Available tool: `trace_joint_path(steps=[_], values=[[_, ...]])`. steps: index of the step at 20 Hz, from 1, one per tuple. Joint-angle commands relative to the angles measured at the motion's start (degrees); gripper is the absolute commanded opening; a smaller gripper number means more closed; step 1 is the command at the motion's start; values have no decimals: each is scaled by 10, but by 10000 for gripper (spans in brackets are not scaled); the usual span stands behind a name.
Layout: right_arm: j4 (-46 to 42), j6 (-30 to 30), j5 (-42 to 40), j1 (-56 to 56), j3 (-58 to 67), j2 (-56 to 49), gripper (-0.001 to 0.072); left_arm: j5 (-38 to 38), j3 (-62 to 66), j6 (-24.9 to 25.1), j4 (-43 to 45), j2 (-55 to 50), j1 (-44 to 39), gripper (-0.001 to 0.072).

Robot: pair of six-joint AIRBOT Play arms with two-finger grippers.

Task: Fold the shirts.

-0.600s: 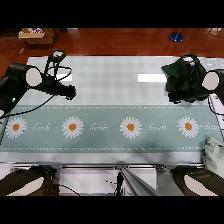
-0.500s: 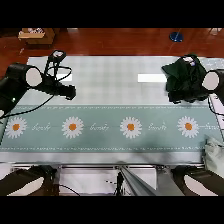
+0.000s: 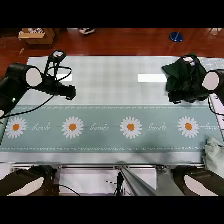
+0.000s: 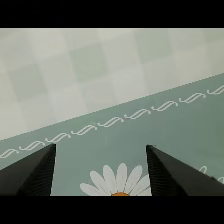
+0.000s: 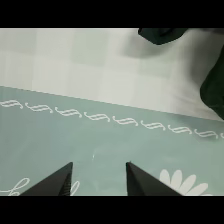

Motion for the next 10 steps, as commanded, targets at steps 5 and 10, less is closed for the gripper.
trace_joint_path(steps=[5,10], values=[[0,0,0,0,0,0,401,0,0,0,0,0,0,634],[2,0,-47,0,0,0,402,1,0,0,0,0,0,635]])
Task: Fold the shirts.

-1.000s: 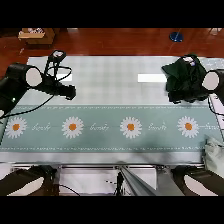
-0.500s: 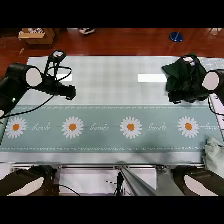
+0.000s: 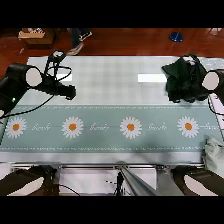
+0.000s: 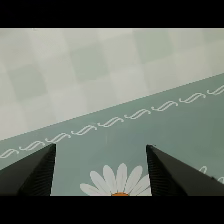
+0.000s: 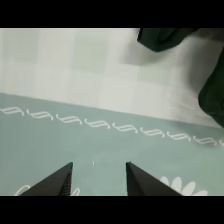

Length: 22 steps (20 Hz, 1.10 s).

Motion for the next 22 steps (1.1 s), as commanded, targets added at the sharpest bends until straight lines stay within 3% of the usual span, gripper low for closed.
trace_joint_path(steps=[1,4,5,6,7,9,10,15,22], values=[[1,0,-44,0,0,0,402,6,-1,0,0,0,0,635],[-4,-1,-140,0,1,0,408,81,-2,0,1,-1,0,635],[-24,0,-185,0,1,0,463,115,-1,0,3,-1,0,635],[-59,9,-229,0,1,0,463,142,-1,0,8,-1,0,635],[-114,39,-269,-5,1,0,466,165,-1,0,18,-1,1,636],[-197,114,-310,-38,6,-7,599,186,-1,0,34,-1,10,675],[-202,126,-303,-64,20,-19,600,187,-1,0,34,-1,19,696],[-118,125,-285,-184,122,-120,602,153,-1,-4,34,-1,49,720],[-40,122,-313,-208,200,-270,602,143,-1,-4,16,-1,43,720]])
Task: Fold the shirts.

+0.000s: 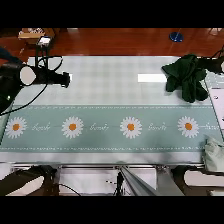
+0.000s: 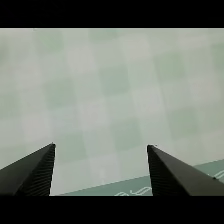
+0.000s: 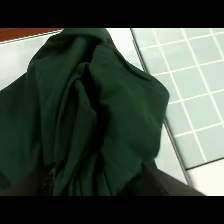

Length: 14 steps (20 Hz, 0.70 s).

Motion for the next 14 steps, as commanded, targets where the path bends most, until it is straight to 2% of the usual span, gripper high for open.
trace_joint_path(steps=[1,5,9,11,12,13,14], values=[[48,2,-33,-9,28,-70,602,-4,0,0,-9,0,-3,720],[66,2,-81,-9,28,-127,602,-8,0,0,-14,0,-19,720],[80,4,-88,-9,28,-171,596,-8,0,0,-24,0,-31,720],[81,18,-86,-9,28,-190,548,-9,0,0,-24,1,-36,720],[82,31,-84,-9,28,-198,381,-10,0,0,-24,1,-36,720],[83,41,-81,-9,28,-202,178,-10,0,0,-24,1,-36,720],[91,43,-83,-9,28,-200,46,-14,1,0,-24,1,-36,720]])
